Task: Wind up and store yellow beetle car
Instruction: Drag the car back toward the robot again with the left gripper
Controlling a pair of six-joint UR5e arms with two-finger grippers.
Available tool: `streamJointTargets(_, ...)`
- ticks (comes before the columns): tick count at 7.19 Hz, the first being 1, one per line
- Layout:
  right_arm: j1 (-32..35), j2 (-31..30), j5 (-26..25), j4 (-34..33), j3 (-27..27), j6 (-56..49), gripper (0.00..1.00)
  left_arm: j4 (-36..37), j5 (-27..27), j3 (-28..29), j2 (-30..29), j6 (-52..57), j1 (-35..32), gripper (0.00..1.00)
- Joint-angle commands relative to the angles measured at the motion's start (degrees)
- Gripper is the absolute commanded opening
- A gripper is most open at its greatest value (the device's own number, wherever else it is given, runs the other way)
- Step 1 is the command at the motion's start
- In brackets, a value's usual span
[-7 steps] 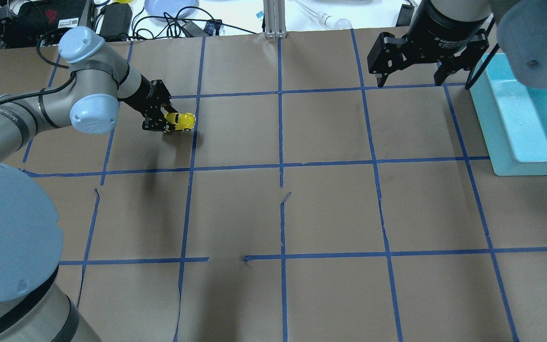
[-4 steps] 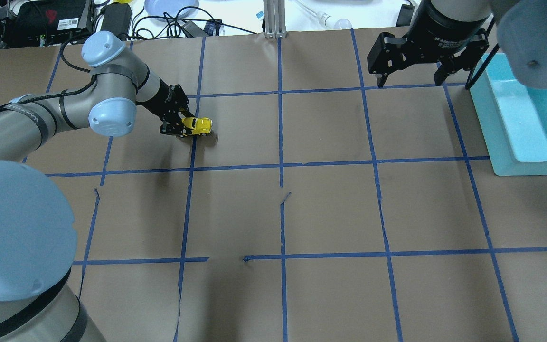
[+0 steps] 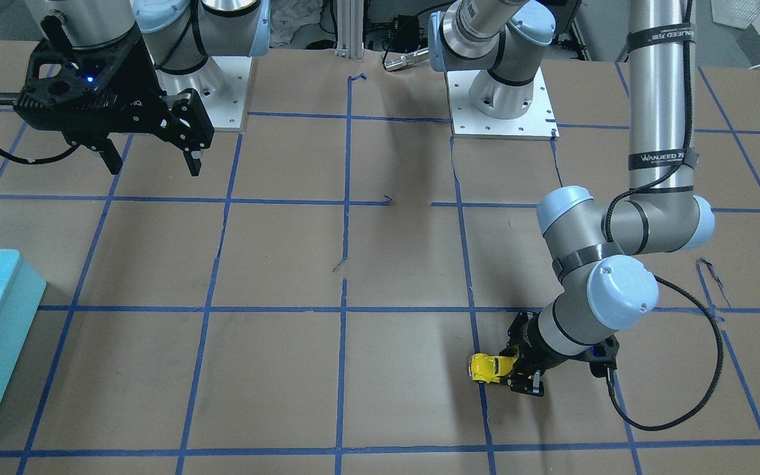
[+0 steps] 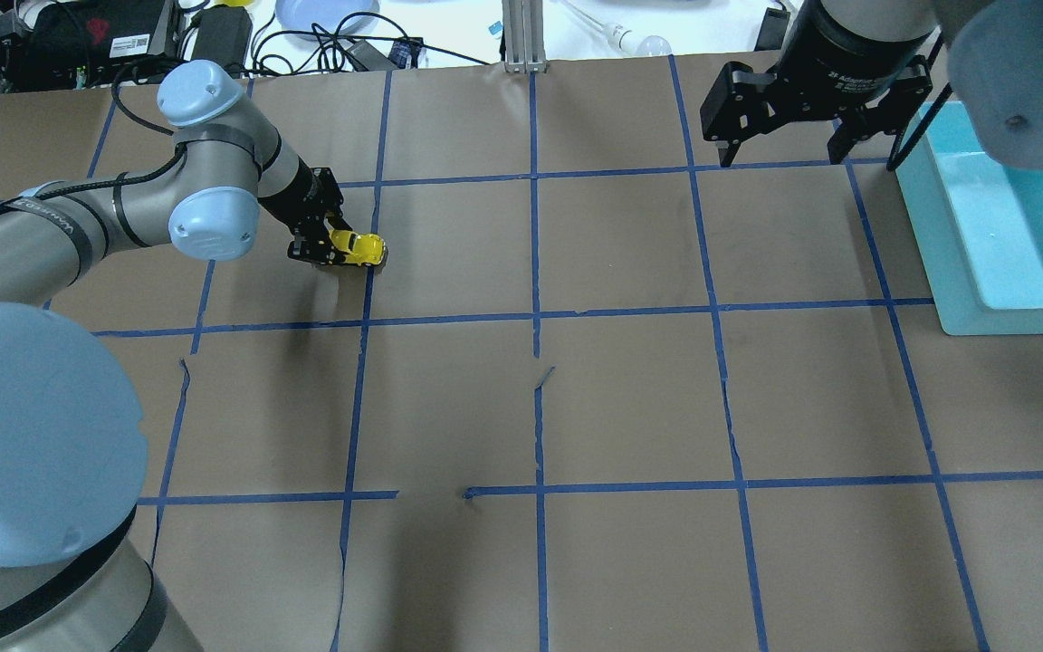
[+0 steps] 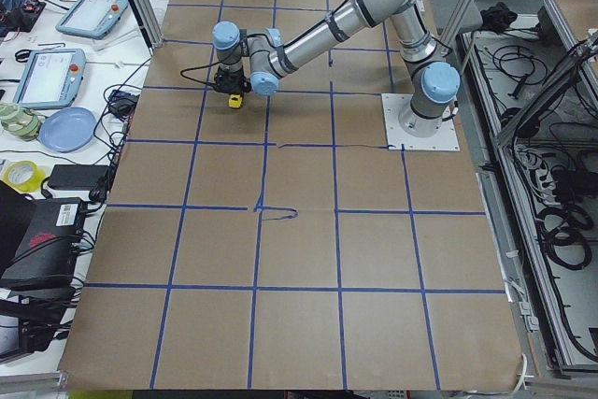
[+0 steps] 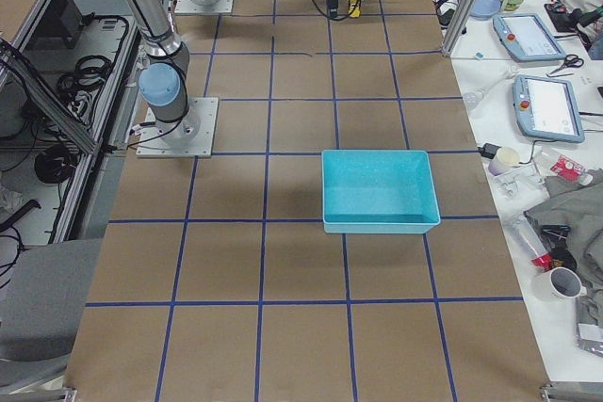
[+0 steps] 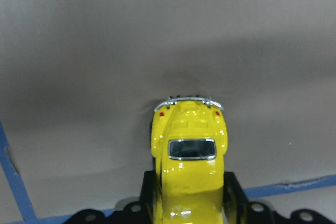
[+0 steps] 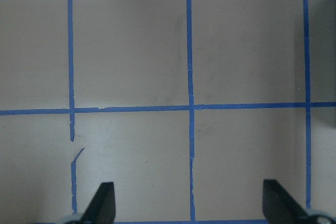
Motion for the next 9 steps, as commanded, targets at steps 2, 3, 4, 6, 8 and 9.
streamJointTargets(2,0.0,0.0,0.0,0.02,0.08,0.04,1.0,0.1,2.17,-0.04,0.58,4.13,4.56,0.0)
streamJointTargets(3,0.0,0.0,0.0,-0.07,-0.01,0.04,1.0,0.1,2.09,-0.13,0.67,4.4,5.8,0.0)
streamJointTargets(4,0.0,0.0,0.0,0.02,-0.01,0.04,1.0,0.1,2.26,-0.13,0.41,6.93,6.51,0.0)
streamJointTargets(6,0.0,0.0,0.0,0.02,0.08,0.04,1.0,0.02,1.65,-0.57,0.32,8.62,10.62,0.0)
streamJointTargets(8,0.0,-0.08,0.0,0.02,-0.01,0.04,1.0,0.45,2.35,-0.22,0.76,9.42,11.26,0.99)
streamJointTargets(9,0.0,-0.08,0.0,0.02,0.08,0.04,1.0,1.59,2.09,-0.22,1.2,8.8,11.18,1.0)
